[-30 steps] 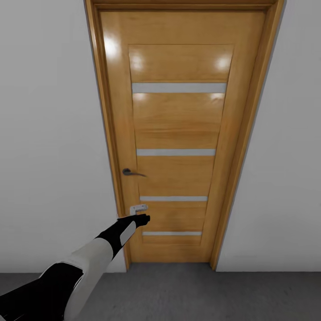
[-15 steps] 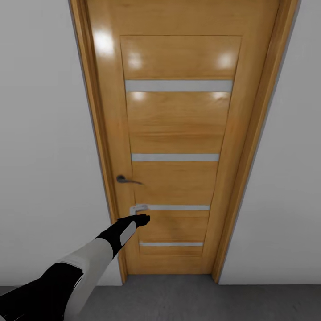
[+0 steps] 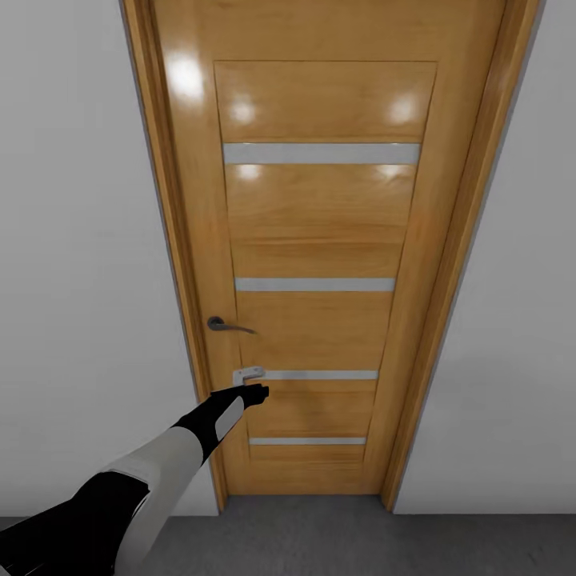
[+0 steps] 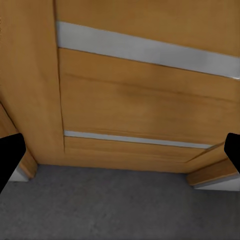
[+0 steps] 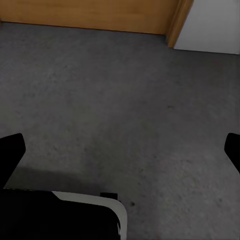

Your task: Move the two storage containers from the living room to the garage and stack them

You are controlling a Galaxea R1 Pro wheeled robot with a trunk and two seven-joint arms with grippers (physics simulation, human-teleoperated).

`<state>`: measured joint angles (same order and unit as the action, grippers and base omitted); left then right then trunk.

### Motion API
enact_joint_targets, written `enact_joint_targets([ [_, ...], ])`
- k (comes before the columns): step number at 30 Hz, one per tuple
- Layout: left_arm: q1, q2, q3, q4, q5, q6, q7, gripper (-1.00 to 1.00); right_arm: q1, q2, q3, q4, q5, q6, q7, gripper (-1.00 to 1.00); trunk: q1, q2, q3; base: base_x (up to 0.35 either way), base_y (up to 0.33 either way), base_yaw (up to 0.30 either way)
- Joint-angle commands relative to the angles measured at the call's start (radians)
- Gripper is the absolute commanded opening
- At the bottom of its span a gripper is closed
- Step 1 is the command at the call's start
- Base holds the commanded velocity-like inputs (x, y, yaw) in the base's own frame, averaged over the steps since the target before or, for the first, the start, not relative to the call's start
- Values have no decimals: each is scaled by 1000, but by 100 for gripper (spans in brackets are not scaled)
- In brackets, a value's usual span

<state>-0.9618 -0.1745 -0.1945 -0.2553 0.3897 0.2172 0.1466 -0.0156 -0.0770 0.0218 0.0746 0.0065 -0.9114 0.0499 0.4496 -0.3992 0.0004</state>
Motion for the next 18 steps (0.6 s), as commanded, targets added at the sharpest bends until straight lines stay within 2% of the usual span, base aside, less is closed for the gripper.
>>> enact_joint_targets([
  [1, 0, 0, -5, -3, 7, 5, 6, 100, -1, 0, 1, 4, 0, -5, 2, 100, 0, -1, 0, 0, 0, 0],
  [18, 0, 0, -9, -5, 4, 4, 16, 100, -1, 0, 1, 4, 0, -4, 2, 100, 0, -1, 0, 0, 0, 0],
])
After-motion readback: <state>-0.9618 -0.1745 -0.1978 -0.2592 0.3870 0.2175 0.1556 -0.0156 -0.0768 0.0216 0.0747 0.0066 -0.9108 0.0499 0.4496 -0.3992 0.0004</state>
